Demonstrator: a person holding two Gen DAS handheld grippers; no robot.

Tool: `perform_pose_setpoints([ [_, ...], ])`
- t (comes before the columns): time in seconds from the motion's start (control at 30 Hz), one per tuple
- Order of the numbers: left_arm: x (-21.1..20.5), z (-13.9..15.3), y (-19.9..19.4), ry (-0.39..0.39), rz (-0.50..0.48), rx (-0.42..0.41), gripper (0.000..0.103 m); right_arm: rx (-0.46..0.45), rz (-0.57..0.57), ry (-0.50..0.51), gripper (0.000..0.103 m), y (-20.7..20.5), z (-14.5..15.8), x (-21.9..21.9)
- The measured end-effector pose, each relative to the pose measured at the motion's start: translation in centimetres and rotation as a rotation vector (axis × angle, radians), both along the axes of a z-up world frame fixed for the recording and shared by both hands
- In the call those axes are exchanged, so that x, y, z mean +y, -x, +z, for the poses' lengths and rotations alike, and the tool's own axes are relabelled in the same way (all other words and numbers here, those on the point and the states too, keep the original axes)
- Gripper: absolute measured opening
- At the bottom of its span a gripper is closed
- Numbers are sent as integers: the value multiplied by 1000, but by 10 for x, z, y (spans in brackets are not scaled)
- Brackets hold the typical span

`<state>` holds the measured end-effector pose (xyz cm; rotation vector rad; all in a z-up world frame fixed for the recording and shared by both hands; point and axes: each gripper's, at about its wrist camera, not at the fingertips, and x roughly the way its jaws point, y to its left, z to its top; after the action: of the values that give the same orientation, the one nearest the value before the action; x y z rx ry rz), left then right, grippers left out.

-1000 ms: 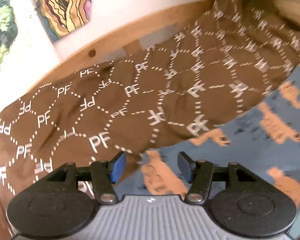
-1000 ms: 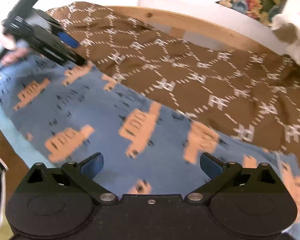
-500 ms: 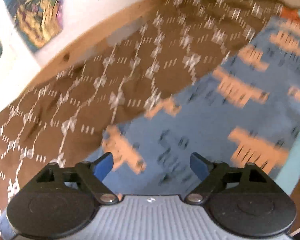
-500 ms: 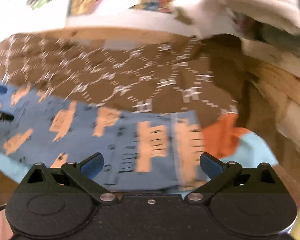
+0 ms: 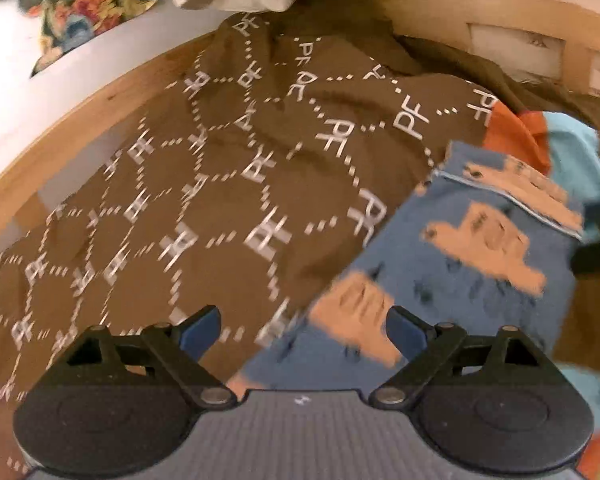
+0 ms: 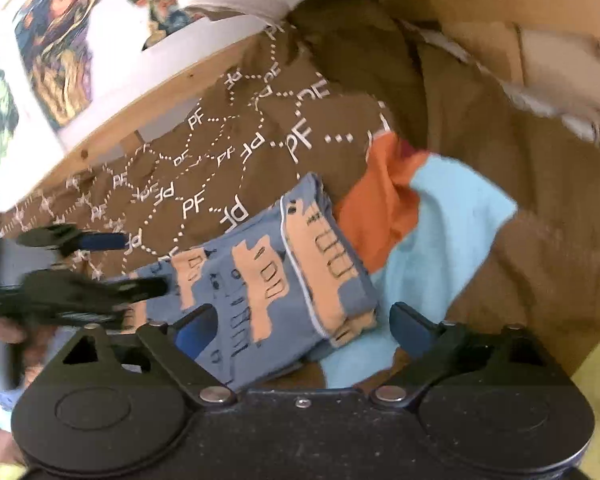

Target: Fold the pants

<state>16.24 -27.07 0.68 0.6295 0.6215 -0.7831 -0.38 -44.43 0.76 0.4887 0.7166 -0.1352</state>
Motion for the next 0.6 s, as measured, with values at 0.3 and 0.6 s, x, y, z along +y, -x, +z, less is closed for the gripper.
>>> perform_pose_setpoints([
  [0.3,-23,-29,-13,-27,33,29,94,-10,-203,-216,79,4,-11,-15],
  [0.6,-21,-4,-26,56,85,107,93,-22,-470,-372,25,21,-28,-26],
])
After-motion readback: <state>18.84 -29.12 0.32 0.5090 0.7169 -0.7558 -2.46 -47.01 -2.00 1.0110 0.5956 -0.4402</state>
